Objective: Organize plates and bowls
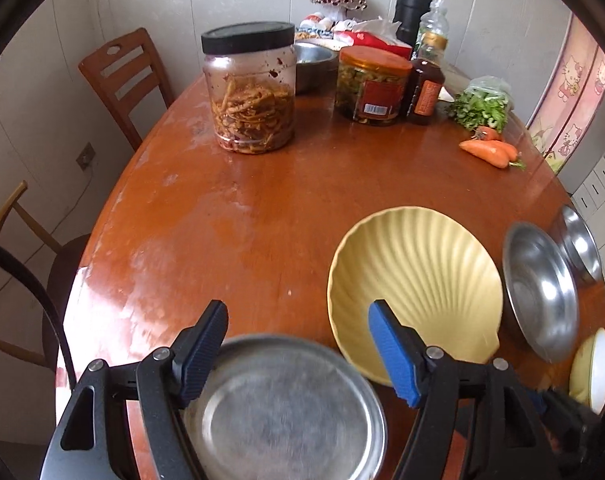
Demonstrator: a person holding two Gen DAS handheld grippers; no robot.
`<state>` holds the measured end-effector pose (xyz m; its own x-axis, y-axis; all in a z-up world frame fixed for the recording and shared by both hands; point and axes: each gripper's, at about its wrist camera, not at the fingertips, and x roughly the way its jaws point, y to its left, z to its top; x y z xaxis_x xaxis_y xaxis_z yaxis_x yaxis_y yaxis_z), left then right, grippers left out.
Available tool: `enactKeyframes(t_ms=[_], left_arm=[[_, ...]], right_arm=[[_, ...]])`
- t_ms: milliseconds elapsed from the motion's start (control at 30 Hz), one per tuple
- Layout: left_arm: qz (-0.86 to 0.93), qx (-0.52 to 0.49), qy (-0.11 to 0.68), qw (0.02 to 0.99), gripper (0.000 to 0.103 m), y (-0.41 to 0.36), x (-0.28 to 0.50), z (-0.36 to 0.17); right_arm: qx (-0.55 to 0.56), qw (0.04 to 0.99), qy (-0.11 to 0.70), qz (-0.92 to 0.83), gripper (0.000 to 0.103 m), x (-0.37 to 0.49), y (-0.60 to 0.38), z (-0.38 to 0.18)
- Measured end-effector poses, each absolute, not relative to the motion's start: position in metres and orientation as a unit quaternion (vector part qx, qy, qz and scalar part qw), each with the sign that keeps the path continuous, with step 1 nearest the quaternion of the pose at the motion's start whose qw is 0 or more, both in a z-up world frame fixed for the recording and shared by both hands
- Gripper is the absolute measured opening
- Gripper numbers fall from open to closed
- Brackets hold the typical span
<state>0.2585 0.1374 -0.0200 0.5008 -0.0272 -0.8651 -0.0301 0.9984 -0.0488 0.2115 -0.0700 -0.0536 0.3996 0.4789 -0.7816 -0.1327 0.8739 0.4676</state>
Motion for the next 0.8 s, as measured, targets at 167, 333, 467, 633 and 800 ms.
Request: enactKeyframes(t_ms=[167, 333, 467, 633, 800], left_arm=[[-0.014, -0.023, 0.515, 0.857, 0.072, 0.133, 0.277, -0.033], [-0.02, -0.01, 0.526, 0.85, 0.071, 0.125, 0.286, -0.044], [-0.032, -0.002, 0.528, 0.849, 0.054, 0.117, 0.289, -0.049], [-0.046, 0.001, 0.531, 0.846, 0.024, 0.109, 0.289, -0.054], [-0.044, -0.006, 0.52, 0.853, 0.021, 0.115, 0.285, -0.05]], right_arm=[[0.174, 0.823, 0.515, 0.164, 0.064, 0.22, -0.07, -0.057], [0.171, 0.825, 0.519, 0.147, 0.062, 0.229, -0.069, -0.062], [0.157, 0.833, 0.51, 0.143, 0.05, 0.233, -0.068, -0.061], [0.148, 0.847, 0.489, 0.145, 0.038, 0.236, -0.07, -0.058], [0.134, 0.859, 0.471, 0.152, 0.037, 0.235, -0.068, -0.05]])
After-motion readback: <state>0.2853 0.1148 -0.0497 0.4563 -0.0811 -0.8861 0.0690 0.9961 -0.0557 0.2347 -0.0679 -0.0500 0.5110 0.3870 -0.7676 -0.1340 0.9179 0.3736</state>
